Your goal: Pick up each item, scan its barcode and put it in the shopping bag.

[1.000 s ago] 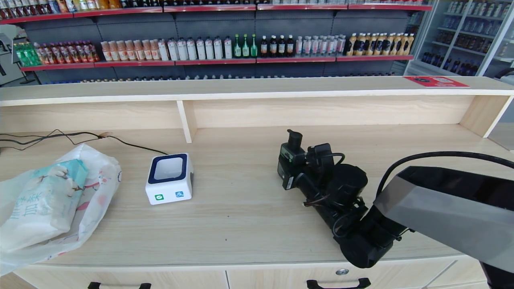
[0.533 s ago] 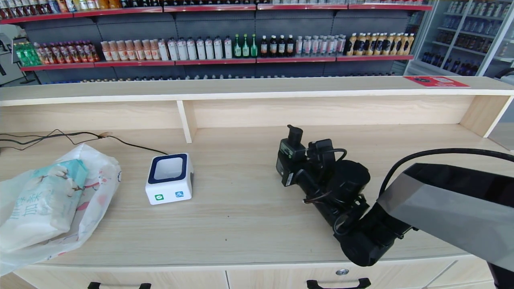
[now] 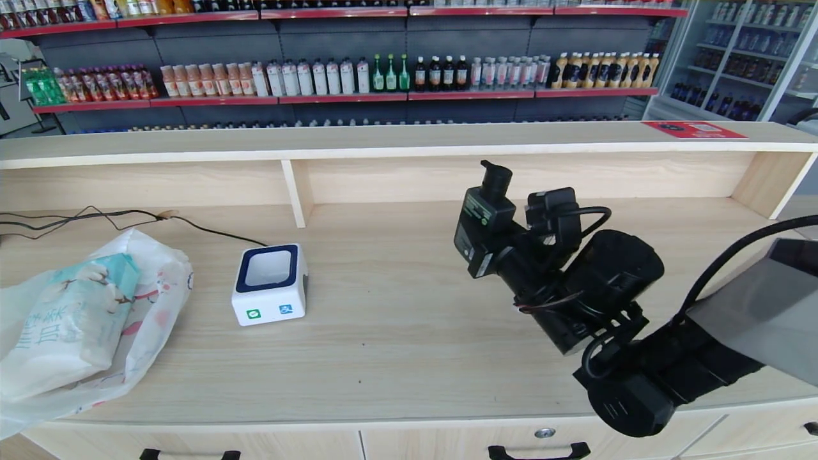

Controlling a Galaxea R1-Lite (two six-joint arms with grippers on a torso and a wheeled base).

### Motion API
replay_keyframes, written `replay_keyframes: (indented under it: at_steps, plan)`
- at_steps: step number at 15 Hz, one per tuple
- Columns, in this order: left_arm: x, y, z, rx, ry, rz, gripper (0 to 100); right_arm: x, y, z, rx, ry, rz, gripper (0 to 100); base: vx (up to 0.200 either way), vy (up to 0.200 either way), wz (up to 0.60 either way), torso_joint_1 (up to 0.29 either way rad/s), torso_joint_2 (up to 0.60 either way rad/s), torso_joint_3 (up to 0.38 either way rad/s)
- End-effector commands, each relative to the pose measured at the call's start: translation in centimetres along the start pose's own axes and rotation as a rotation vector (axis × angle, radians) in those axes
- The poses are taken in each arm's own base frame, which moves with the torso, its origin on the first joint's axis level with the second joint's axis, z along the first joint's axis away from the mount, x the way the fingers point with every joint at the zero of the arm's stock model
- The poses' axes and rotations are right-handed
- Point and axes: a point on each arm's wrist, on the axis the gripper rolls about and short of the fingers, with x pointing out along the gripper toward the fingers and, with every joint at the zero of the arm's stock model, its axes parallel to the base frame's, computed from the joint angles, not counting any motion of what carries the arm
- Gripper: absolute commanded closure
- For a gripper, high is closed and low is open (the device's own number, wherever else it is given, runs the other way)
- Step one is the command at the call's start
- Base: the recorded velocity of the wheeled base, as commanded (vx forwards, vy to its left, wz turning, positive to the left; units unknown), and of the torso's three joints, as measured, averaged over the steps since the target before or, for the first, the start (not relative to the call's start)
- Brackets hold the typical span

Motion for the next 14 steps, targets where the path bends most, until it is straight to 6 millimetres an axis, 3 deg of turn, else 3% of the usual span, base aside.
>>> replay_keyframes:
  at_steps: [1, 8, 10, 14]
  plan:
    - [0.0, 0.0, 0.0, -0.001, -0.001, 0.000, 0, -2.9, 0.0, 3.2, -0.006, -0.020, 0.018, 100, 0.000, 0.000, 0.00, 0.000, 0.00, 0.000]
    - [0.0, 0.0, 0.0, -0.001, -0.001, 0.001, 0, -9.1, 0.1, 7.1, -0.013, -0.032, 0.069, 100, 0.000, 0.000, 0.00, 0.000, 0.00, 0.000]
    - [0.0, 0.0, 0.0, -0.001, -0.001, 0.001, 0, -10.9, 2.0, 7.1, 0.012, -0.007, 0.159, 100, 0.000, 0.000, 0.00, 0.000, 0.00, 0.000]
    - [0.0, 0.0, 0.0, -0.001, -0.001, 0.001, 0, -10.9, 3.5, 7.3, 0.191, 0.002, 0.220, 100, 0.000, 0.000, 0.00, 0.000, 0.00, 0.000]
